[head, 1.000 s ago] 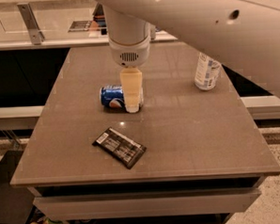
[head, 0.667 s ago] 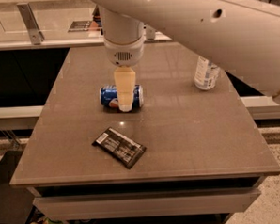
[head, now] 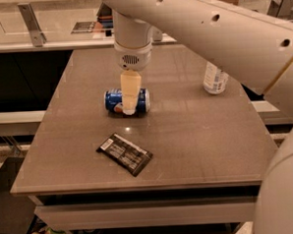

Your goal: Place pepsi can upright

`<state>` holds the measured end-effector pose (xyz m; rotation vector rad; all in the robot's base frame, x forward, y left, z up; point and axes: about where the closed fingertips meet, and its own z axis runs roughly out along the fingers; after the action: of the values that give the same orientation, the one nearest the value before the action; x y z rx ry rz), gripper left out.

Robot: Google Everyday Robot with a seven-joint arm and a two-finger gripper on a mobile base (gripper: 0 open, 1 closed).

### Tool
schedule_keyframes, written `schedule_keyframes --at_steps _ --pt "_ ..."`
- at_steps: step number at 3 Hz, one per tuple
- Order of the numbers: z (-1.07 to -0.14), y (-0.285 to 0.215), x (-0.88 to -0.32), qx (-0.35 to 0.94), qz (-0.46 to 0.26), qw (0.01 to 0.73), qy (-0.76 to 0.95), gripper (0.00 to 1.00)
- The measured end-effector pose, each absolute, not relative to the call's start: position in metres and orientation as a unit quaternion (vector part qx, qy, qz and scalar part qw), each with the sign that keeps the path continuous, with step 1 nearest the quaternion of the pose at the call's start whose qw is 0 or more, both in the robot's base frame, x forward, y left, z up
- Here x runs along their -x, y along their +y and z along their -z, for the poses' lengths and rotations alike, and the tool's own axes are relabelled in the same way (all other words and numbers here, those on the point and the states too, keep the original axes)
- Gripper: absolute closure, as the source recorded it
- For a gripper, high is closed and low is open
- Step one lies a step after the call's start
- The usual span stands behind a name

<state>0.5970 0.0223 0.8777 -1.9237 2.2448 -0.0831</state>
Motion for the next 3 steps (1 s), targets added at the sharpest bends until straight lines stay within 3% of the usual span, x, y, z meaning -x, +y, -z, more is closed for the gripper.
schedule_keyframes --at_steps 3 --pt "-0.848 0.036 -0.601 0.644 -0.002 0.07 0.761 0.0"
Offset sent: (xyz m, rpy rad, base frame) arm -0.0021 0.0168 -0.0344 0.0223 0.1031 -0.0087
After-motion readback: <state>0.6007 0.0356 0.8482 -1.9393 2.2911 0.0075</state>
